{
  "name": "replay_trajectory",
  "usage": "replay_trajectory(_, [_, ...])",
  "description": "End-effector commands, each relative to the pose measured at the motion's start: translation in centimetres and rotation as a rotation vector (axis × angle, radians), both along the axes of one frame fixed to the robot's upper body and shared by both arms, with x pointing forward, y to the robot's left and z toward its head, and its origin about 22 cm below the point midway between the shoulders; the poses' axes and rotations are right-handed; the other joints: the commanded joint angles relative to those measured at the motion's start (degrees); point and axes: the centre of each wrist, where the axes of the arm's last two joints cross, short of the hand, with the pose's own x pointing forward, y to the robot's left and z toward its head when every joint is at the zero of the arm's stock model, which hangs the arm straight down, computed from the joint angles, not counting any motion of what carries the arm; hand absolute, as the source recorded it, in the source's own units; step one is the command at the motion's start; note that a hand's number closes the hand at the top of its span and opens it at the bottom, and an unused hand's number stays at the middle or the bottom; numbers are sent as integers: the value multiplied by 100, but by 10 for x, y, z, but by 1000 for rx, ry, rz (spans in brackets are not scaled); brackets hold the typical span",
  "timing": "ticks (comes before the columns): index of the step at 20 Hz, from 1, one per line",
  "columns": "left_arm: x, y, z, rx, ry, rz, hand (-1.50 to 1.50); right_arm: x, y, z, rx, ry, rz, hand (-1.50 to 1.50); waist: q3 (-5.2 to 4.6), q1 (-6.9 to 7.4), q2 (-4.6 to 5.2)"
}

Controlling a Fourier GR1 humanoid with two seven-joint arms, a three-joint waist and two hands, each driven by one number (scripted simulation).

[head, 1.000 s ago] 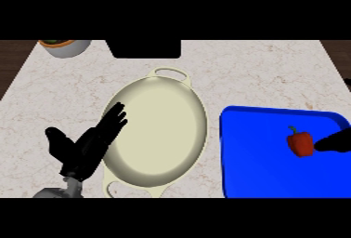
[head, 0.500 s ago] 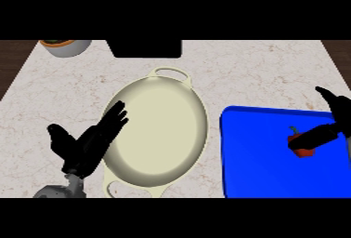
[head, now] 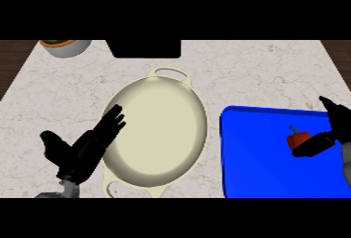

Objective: Pick the bell pepper from the tray and place it in the pot

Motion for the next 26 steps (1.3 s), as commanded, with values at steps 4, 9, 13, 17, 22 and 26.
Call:
replay_trajectory(4, [-5, -9, 2, 5, -14, 2, 0, 2, -16, -27, -13, 82, -22, -150, 1, 10, 4])
replay_trajectory(9, [12, -10, -6, -8, 6, 4, 0, -25, -1, -39, -10, 90, -34, -150, -1, -31, -1])
replay_trajectory(13, [3, -20, 3, 5, -3, 20, 0, 4, -25, -36, -6, 89, -44, -150, 1, 1, 2])
replay_trajectory(17, [5, -2, 14, -14, -7, 9, 0, 2, -16, -56, -13, 98, -39, -150, 1, 6, 2])
replay_trajectory(22, [-3, -14, 5, -6, -21, 21, 0, -7, -19, -51, -9, 111, -51, -150, 0, -12, -3])
replay_trajectory(26, [2, -26, -24, 8, -11, 10, 0, -2, -16, -76, -24, 140, -38, -150, -1, -10, 3])
